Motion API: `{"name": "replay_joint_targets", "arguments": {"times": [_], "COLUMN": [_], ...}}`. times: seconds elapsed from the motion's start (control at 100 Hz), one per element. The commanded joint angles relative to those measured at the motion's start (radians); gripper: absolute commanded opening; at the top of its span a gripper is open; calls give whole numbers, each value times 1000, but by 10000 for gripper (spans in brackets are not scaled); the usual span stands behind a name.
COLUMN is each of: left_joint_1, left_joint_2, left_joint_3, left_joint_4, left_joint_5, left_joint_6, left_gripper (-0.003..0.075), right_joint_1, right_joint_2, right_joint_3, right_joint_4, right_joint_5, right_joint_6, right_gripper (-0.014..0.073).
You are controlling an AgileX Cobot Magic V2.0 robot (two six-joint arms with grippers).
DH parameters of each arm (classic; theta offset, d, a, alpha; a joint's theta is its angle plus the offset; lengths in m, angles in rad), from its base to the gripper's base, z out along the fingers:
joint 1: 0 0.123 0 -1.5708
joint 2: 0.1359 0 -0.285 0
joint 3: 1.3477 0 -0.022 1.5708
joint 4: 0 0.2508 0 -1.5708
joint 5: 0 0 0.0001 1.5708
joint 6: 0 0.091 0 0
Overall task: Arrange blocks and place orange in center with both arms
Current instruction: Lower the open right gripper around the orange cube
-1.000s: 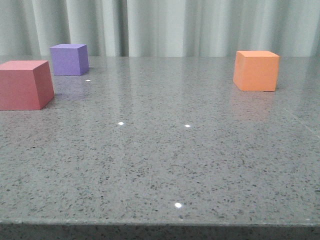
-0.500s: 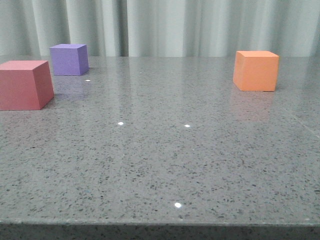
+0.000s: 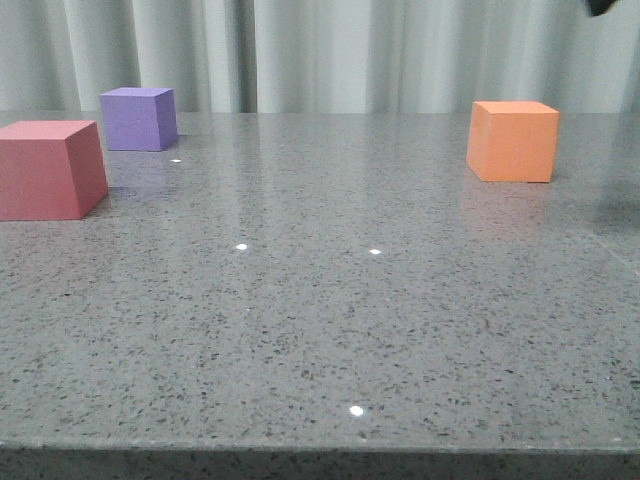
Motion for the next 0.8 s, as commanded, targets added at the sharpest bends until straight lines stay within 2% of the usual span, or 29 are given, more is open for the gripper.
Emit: {"name": "replay_joint_targets", "arguments": {"times": [0.0,0.4,0.79], "left_joint_1": [3,3,3], "left_joint_2": [-37,-37,-37], "left_joint_3": [42,42,42], "left_joint_4": [-6,-6,-6], "left_joint_5": [-79,-79,-79], "left_joint_6": [-3,-3,-3], "left_gripper": [-20,-20,-20], "right_joint_1": [17,31,31], "right_joint_2": [62,340,474], "right_joint_3": [-97,-341,-370], "right_joint_4": [-1,-22,-22], "right_joint_5": [-68,-65,-101], "right_joint_6": [-4,-4,-4], "right_gripper": [645,645,643]}}
